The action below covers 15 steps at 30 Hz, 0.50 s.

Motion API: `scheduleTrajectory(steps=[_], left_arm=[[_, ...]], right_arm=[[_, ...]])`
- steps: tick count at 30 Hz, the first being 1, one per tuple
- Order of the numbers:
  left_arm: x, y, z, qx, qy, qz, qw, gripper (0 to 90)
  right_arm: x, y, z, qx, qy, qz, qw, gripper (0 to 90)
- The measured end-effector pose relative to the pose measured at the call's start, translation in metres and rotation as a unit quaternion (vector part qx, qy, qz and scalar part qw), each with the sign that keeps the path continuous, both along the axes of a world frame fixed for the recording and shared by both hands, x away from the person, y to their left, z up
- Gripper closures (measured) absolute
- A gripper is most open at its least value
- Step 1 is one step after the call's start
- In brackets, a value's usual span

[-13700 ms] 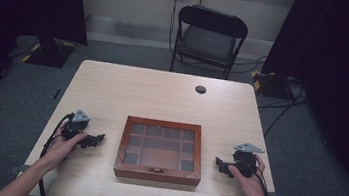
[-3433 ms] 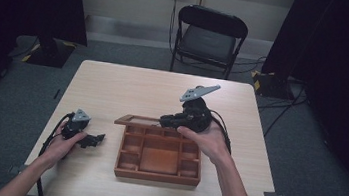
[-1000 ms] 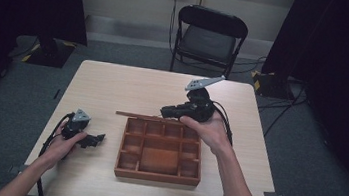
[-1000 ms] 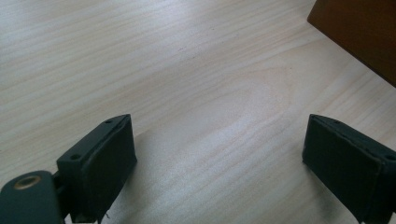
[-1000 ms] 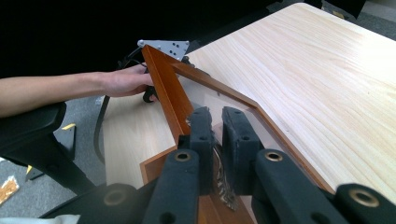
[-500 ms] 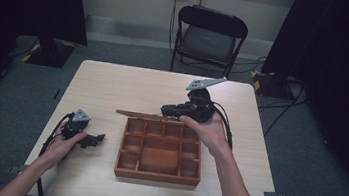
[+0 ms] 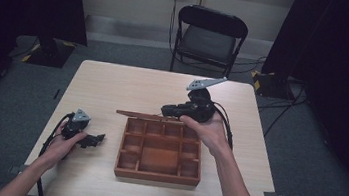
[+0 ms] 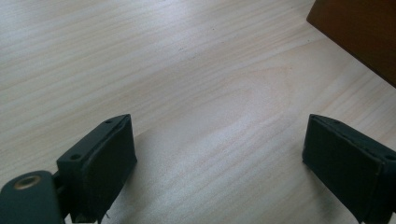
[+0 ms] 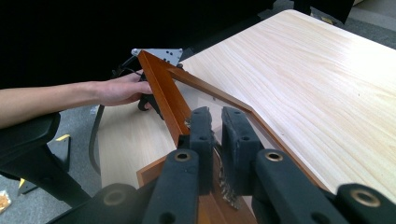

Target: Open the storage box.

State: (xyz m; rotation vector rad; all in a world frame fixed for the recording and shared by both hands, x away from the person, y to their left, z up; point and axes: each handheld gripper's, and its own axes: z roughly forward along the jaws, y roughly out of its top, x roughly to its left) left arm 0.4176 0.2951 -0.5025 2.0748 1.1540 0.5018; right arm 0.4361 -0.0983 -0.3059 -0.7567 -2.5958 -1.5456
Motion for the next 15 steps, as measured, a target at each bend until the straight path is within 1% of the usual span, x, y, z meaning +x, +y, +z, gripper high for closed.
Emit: scheduleTrajectory(steps=[15], left_arm=[[0.0,0.0,0.0,0.0,0.0,0.0,1.0,8.7]], right_arm=[[-0.0002,0.0002,0.0003,-0.002,-0.002,0.001,1.0,83.2]])
